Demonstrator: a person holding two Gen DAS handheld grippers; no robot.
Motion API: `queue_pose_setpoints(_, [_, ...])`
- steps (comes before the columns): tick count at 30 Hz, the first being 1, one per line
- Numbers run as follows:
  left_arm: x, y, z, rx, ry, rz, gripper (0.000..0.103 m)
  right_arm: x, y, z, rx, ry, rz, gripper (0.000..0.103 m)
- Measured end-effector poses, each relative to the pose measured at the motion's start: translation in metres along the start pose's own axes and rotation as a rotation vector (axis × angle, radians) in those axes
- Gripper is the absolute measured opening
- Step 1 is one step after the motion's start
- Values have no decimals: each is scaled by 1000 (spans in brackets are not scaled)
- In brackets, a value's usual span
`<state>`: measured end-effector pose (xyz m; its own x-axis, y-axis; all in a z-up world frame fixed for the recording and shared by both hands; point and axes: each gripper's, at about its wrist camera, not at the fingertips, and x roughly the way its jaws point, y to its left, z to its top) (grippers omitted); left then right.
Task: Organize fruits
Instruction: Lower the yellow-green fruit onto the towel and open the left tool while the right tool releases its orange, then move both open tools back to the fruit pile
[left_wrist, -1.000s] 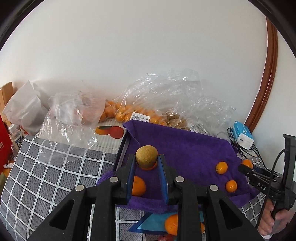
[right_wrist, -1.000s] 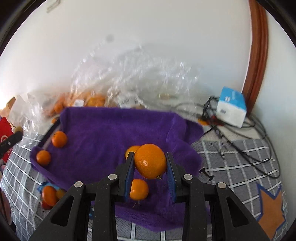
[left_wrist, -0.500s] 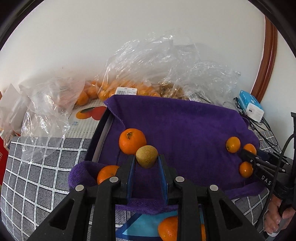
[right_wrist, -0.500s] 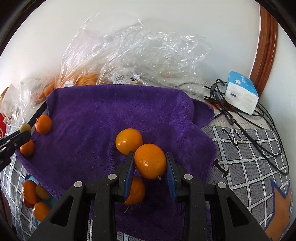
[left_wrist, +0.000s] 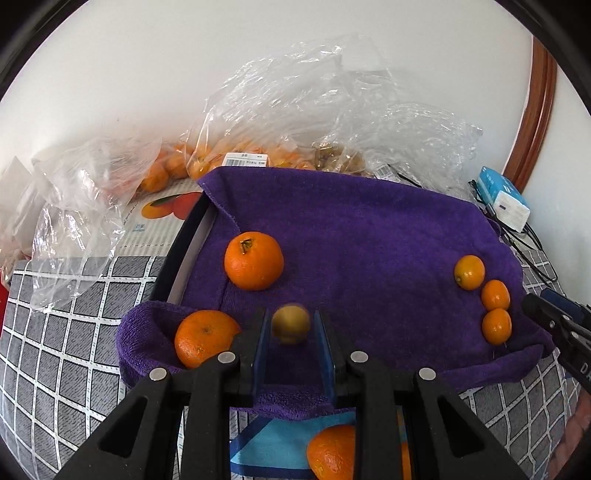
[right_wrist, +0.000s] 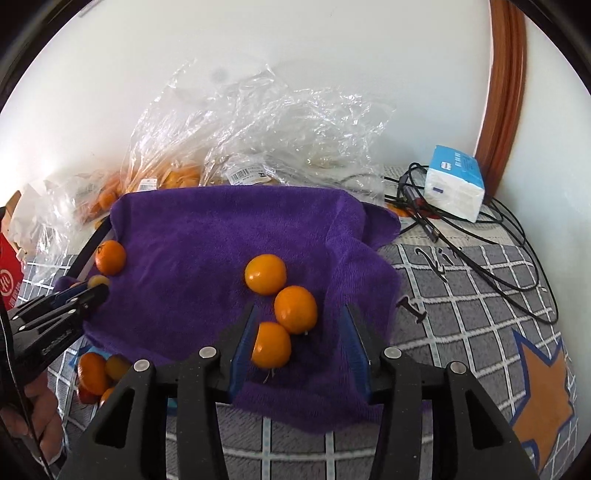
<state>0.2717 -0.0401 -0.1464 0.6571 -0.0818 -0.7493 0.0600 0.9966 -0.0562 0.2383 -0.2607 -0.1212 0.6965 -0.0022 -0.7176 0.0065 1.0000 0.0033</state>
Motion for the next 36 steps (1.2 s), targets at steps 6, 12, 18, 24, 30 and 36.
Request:
queue_pose_setpoints(6, [-32, 1, 6, -4, -46, -48, 45, -24, 10, -15, -20, -12, -45, 48])
queue_pose_setpoints(12, [-58, 19, -4, -14, -69, -73, 47, -37, 22, -31, -24, -15, -42, 50])
queue_pose_setpoints(18, [-68, 40, -32, -33, -76, -35, 47, -48, 35, -42, -7, -58, -29, 50])
queue_pose_setpoints(24, [-70, 70, -57, -65, -68, 9, 47, -49, 50, -52, 5, -42, 8, 50])
queue_pose_setpoints(30, [-60, 99, -76, -106, -25, 42, 47, -41, 75, -65, -56, 11, 33, 50])
queue_pose_setpoints(36, [-57, 116, -90, -153, -21, 45, 47, -41, 93, -74, -61, 11, 76, 50])
